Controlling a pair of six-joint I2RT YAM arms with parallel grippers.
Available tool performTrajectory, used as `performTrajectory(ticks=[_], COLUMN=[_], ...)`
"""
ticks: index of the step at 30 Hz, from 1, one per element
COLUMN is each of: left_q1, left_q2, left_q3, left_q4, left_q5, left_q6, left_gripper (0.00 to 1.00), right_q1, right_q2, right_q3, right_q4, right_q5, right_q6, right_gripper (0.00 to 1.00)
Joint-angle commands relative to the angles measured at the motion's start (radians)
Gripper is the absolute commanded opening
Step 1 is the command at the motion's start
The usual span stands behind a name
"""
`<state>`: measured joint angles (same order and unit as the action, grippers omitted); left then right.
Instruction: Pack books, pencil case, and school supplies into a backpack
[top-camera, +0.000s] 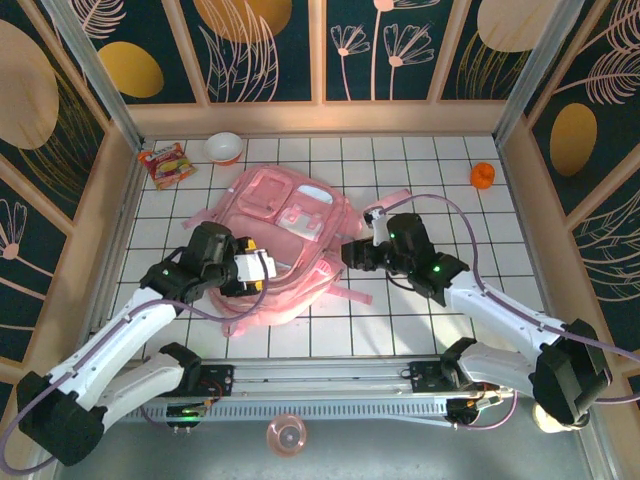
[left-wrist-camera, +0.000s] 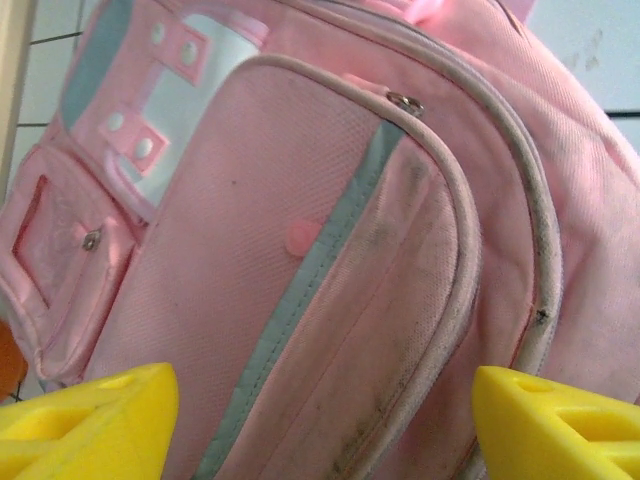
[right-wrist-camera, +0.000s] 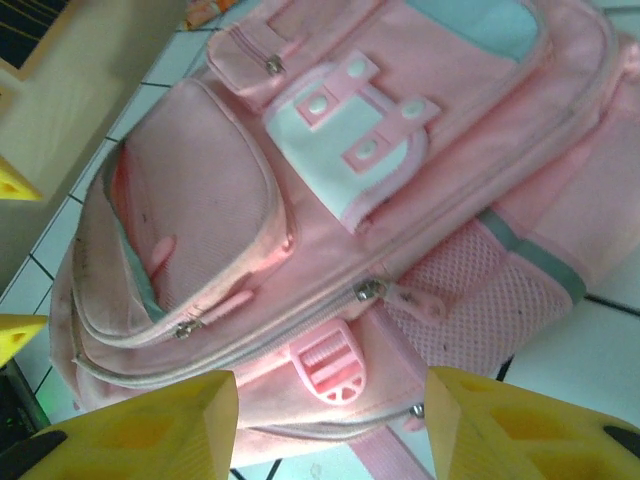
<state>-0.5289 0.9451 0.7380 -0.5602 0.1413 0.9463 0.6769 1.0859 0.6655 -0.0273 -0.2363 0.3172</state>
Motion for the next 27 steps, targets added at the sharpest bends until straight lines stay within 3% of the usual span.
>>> performTrajectory(ticks=[1,6,10,11,15,17,18,19,22,27], left_q1=[0.003,0.001,0.002,0.001,0.001,0.001,0.001,0.002,0.002,0.001], left_q2=[0.04,0.108,0.129,0.127,0.119,0.116,0.111,0.104,0.071,0.033], left_q3=[-0.021,-0.063,-0.092,-0.084,-0.005,0.029,0.04,0.043,0.027,-0.022], left_q4=[0.006,0.107,0.195,0.197,0.174,0.181,0.199,0.23,0.356,0.476], left_q5=[-0.038,-0.057,-0.088,-0.072,0.05,0.12,0.162,0.204,0.323,0.381], left_q6=[0.121,0.154,0.124,0.115,0.021,-0.043,-0.084,-0.13,-0.272,-0.362], left_gripper=[0.76,0.74,0.63,0.57,0.12,0.0,0.0,0.0,0.0,0.0], right_q1=[0.026,0.044,0.037,0.032,0.025,0.026,0.026,0.024,0.017,0.01], right_q2=[-0.037,-0.077,-0.127,-0.141,-0.227,-0.277,-0.3,-0.322,-0.344,-0.254], right_q3=[-0.027,-0.061,-0.086,-0.09,-0.1,-0.122,-0.137,-0.15,-0.19,-0.164], right_q4=[0.1,0.158,0.175,0.175,0.185,0.221,0.24,0.245,0.261,0.212], right_q5=[-0.009,0.0,0.033,0.04,0.136,0.204,0.245,0.289,0.311,0.07], right_q6=[-0.061,-0.124,-0.136,-0.136,-0.133,-0.123,-0.11,-0.101,-0.126,-0.395], right_gripper=[0.52,0.52,0.53,0.53,0.55,0.56,0.57,0.65,0.76,0.76])
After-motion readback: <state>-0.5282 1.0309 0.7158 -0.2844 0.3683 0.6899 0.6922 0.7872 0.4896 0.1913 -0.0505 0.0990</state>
